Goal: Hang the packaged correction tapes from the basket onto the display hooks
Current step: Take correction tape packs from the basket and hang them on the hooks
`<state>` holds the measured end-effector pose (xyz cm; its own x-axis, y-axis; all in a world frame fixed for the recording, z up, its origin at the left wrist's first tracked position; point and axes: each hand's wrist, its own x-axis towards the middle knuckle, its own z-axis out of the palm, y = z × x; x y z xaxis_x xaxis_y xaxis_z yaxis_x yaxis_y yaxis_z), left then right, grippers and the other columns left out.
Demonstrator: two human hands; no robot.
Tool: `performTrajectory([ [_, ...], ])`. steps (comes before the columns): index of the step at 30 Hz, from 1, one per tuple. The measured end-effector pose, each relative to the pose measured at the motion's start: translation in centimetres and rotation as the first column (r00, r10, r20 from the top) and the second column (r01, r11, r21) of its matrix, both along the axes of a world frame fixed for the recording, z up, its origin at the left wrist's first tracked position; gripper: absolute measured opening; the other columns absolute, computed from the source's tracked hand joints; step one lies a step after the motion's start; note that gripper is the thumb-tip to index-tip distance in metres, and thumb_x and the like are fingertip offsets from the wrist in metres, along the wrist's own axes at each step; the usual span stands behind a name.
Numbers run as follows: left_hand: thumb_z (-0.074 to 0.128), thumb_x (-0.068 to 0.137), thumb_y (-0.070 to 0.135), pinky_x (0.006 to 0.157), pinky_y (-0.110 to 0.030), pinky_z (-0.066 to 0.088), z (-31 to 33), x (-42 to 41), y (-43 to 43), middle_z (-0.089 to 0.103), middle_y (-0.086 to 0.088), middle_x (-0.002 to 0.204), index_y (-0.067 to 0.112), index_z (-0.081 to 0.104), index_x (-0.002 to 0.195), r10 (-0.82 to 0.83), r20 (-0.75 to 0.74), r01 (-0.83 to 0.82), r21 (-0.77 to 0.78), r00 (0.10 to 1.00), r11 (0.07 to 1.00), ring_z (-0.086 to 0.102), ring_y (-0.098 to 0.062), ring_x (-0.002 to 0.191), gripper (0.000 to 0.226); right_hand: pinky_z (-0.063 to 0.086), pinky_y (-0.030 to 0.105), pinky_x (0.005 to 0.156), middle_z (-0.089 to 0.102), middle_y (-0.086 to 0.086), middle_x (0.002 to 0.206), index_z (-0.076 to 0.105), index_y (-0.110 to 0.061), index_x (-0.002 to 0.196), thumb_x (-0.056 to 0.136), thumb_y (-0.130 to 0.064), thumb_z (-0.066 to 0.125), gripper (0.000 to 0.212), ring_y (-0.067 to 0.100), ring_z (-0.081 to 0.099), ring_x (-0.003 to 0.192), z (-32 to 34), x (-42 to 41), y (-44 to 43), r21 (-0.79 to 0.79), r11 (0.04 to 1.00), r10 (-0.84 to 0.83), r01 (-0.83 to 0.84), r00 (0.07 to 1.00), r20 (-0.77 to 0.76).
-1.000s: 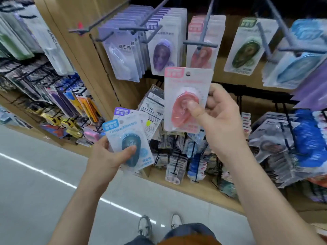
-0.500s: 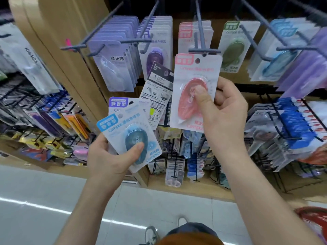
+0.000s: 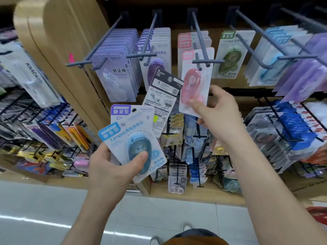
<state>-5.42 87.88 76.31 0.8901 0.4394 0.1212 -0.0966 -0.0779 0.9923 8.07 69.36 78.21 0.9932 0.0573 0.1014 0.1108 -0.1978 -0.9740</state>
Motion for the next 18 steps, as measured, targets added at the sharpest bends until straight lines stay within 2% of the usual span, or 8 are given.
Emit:
performTrajectory([
  [1, 0.073, 0.072, -0.012, 0.059, -0.012, 0.053, 0.0, 0.1, -0.1, 0.074, 0.024, 0.081, 0.022, 0.061, 0.095, -0.015, -0.009, 0.014, -0.009, 1.0, 1.0, 0.071, 0.003, 0.077, 0.043, 0.041, 0.02, 0.046, 0.067, 0.002, 0.075, 0.069, -0.019, 0.096, 0.093, -0.023, 0.068, 0.005, 0.005, 0.053, 0.051, -0.3, 0.4, 0.3, 0.01, 0.999, -0.051, 0.051, 0.999, 0.005],
  [2, 0.076, 0.071, -0.012, 0.059, -0.013, 0.054, 0.0, 0.3, -0.2, 0.074, 0.023, 0.082, 0.021, 0.061, 0.095, -0.028, -0.016, 0.028, -0.017, 0.999, 0.999, 0.071, 0.002, 0.078, 0.044, 0.039, 0.023, 0.049, 0.061, 0.002, 0.064, 0.069, -0.014, 0.084, 0.093, -0.025, 0.068, 0.015, 0.007, 0.048, 0.048, -0.6, 0.8, 0.6, 0.026, 0.995, -0.101, 0.101, 0.995, -0.002],
  [4, 0.08, 0.07, -0.011, 0.059, -0.015, 0.055, 0.0, 0.6, -0.6, 0.074, 0.021, 0.084, 0.02, 0.062, 0.096, -0.057, -0.026, 0.056, -0.027, 0.998, 0.998, 0.072, 0.0, 0.079, 0.045, 0.037, 0.025, 0.05, 0.054, 0.007, 0.059, 0.068, 0.003, 0.087, 0.094, -0.026, 0.067, 0.03, 0.008, 0.045, 0.044, -0.8, 2.1, 1.2, 0.097, 0.978, -0.175, 0.183, 0.981, -0.083],
  [6, 0.074, 0.074, -0.014, 0.058, -0.016, 0.055, 0.0, 0.9, -0.9, 0.075, 0.019, 0.083, 0.019, 0.062, 0.095, -0.08, -0.033, 0.079, -0.029, 0.996, 0.996, 0.072, -0.002, 0.078, 0.041, 0.046, 0.021, 0.052, 0.063, 0.011, 0.077, 0.065, 0.009, 0.109, 0.095, -0.015, 0.065, 0.029, 0.005, 0.055, 0.05, -0.9, 3.5, 1.3, 0.22, 0.953, -0.172, 0.207, 0.971, -0.165],
  [8, 0.07, 0.074, -0.014, 0.059, -0.016, 0.055, 0.0, 1.2, -1.1, 0.075, 0.019, 0.083, 0.017, 0.062, 0.095, -0.101, -0.034, 0.1, -0.028, 0.994, 0.995, 0.072, -0.002, 0.078, 0.039, 0.058, 0.026, 0.077, 0.066, 0.013, 0.116, 0.048, 0.002, 0.14, 0.093, -0.007, 0.064, 0.05, 0.012, 0.069, 0.084, -1.0, 4.0, 1.4, 0.313, 0.929, -0.118, 0.195, 0.961, -0.249],
  [10, 0.071, 0.074, -0.015, 0.06, -0.015, 0.055, -0.1, 1.4, -1.2, 0.075, 0.02, 0.084, 0.018, 0.062, 0.096, -0.123, -0.038, 0.123, -0.004, 0.992, 0.992, 0.072, -0.001, 0.08, 0.041, 0.057, 0.037, 0.092, 0.052, 0.008, 0.141, 0.027, -0.013, 0.154, 0.096, -0.021, 0.064, 0.07, 0.02, 0.062, 0.113, -0.9, 2.4, 0.6, 0.255, 0.958, -0.059, 0.132, 0.96, -0.273],
  [14, 0.072, 0.069, -0.02, 0.065, -0.011, 0.053, 0.2, 1.6, -1.0, 0.073, 0.025, 0.086, 0.019, 0.061, 0.098, -0.228, -0.063, 0.233, 0.074, 0.972, 0.97, 0.07, 0.004, 0.084, 0.05, 0.051, 0.024, 0.058, 0.071, 0.01, 0.114, 0.061, -0.023, 0.122, 0.081, -0.072, 0.045, 0.065, 0.016, 0.068, 0.081, 0.2, -0.9, -1.3, 0.349, 0.913, 0.332, -0.21, 0.88, -0.34],
  [18, 0.072, 0.069, -0.021, 0.062, -0.009, 0.052, 0.9, 2.0, -1.0, 0.073, 0.025, 0.084, 0.016, 0.062, 0.099, -0.311, -0.089, 0.318, 0.095, 0.946, 0.943, 0.07, 0.005, 0.081, 0.048, 0.044, 0.017, 0.042, 0.071, 0.005, 0.099, 0.061, -0.016, 0.096, 0.075, -0.046, 0.063, 0.036, 0.013, 0.06, 0.053, 0.0, -1.1, -1.0, 0.43, 0.862, 0.385, -0.268, 0.898, -0.212],
])
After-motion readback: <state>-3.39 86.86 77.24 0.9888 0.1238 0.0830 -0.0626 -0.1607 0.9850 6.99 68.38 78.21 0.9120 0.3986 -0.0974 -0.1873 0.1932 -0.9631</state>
